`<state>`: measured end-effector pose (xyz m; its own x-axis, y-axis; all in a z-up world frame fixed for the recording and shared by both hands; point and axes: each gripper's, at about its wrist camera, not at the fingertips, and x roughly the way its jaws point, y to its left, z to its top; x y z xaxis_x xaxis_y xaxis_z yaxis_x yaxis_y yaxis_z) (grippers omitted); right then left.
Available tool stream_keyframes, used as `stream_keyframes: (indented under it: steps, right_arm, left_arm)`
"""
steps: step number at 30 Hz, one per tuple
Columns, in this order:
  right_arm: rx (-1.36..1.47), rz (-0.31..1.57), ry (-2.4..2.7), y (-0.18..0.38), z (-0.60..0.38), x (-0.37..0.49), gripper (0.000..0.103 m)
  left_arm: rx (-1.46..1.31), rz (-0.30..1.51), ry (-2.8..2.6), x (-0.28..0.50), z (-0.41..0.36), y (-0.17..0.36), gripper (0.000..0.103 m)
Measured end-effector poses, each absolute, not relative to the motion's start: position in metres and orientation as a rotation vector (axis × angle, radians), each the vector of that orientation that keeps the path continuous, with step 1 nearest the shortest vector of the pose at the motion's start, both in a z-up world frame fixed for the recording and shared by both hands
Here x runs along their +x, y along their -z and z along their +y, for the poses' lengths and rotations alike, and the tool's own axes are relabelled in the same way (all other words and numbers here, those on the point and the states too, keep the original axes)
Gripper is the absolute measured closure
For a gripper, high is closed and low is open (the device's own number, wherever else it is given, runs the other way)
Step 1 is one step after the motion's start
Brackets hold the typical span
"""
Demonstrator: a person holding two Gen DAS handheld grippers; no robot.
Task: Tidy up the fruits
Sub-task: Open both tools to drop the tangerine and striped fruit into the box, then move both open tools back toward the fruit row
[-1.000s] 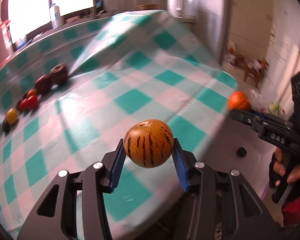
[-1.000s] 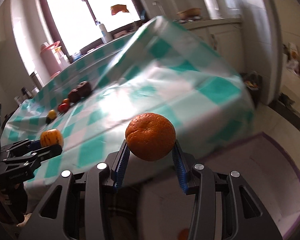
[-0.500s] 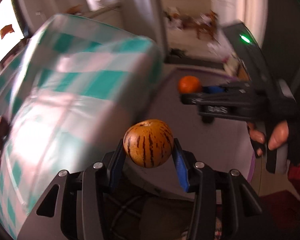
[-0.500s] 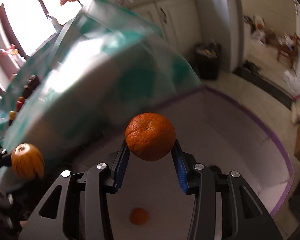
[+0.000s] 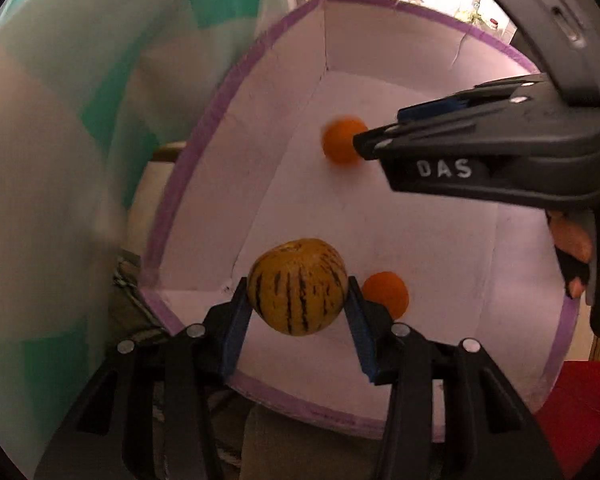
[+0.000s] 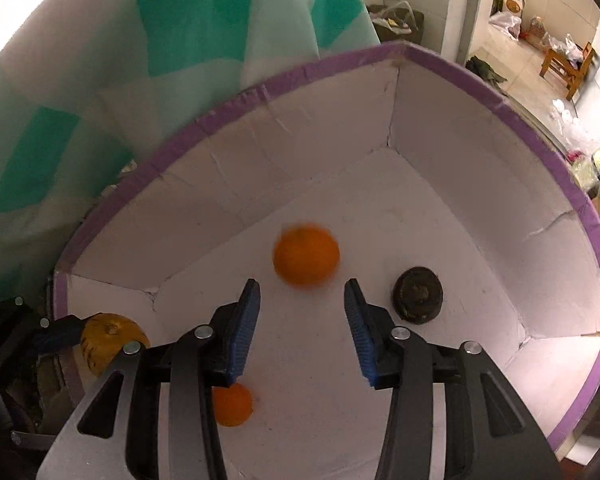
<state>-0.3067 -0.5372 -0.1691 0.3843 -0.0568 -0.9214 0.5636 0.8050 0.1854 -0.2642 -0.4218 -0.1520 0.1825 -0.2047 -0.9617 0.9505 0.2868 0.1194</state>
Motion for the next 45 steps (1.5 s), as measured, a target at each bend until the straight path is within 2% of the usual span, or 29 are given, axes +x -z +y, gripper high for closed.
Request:
stream_keyframes:
  steps: [2, 3, 4, 6, 15, 18, 21, 23, 25, 27, 29, 37, 45]
  right_arm:
    - [0.538, 1.114, 0.417, 0.168, -0.537, -0.307, 0.049]
    - [0.559, 1.09, 0.413, 0.165, -0.538, -0.309, 0.044]
    - [0.571, 1.064, 0.414, 0.161, -0.54, -0.312, 0.042]
    - [0.581, 1.026, 0.427, 0.154, -0.546, -0.318, 0.042]
    - [0.583, 0.937, 0.511, 0.122, -0.566, -0.334, 0.04]
    - [0.571, 0.915, 0.491, 0.112, -0.561, -0.332, 0.04]
    - [0.552, 0.862, 0.484, 0.092, -0.56, -0.327, 0.04]
    - [0.538, 0.811, 0.476, 0.074, -0.559, -0.321, 0.035]
    - [0.515, 0.738, 0.45, 0.05, -0.55, -0.318, 0.025]
    - [0.486, 0.685, 0.415, 0.028, -0.538, -0.314, 0.022]
    - [0.442, 0.626, 0.366, 0.005, -0.517, -0.308, 0.016]
    - [0.347, 0.48, 0.157, -0.05, -0.424, -0.27, 0.014]
    - [0.241, 0.587, 0.033, -0.055, -0.332, -0.176, 0.014]
  left_arm:
    - [0.908, 1.069, 0.996, -0.26, -0.421, 0.156, 0.056]
    - [0.908, 1.054, 1.004, -0.26, -0.42, 0.155, 0.049]
    - [0.909, 1.041, 0.999, -0.26, -0.419, 0.154, 0.031]
    - [0.907, 1.04, 1.017, -0.261, -0.418, 0.153, 0.025]
    - [0.955, 1.034, 1.008, -0.267, -0.412, 0.158, 0.025]
    - [0.933, 0.941, 0.978, -0.273, -0.412, 0.141, 0.025]
    - [0.798, 0.786, 1.057, -0.289, -0.402, 0.099, 0.025]
    - [0.699, 0.698, 1.14, -0.298, -0.391, 0.068, 0.023]
    - [0.639, 0.569, 1.117, -0.305, -0.378, 0.043, 0.006]
    - [0.568, 0.46, 1.08, -0.305, -0.356, 0.02, 0.004]
    - [0.449, 0.425, 1.061, -0.295, -0.326, -0.008, 0.003]
    - [0.111, 0.367, 0.763, -0.214, -0.179, -0.07, 0.002]
    - [-0.094, 0.452, 0.214, -0.071, -0.025, -0.083, 0.002]
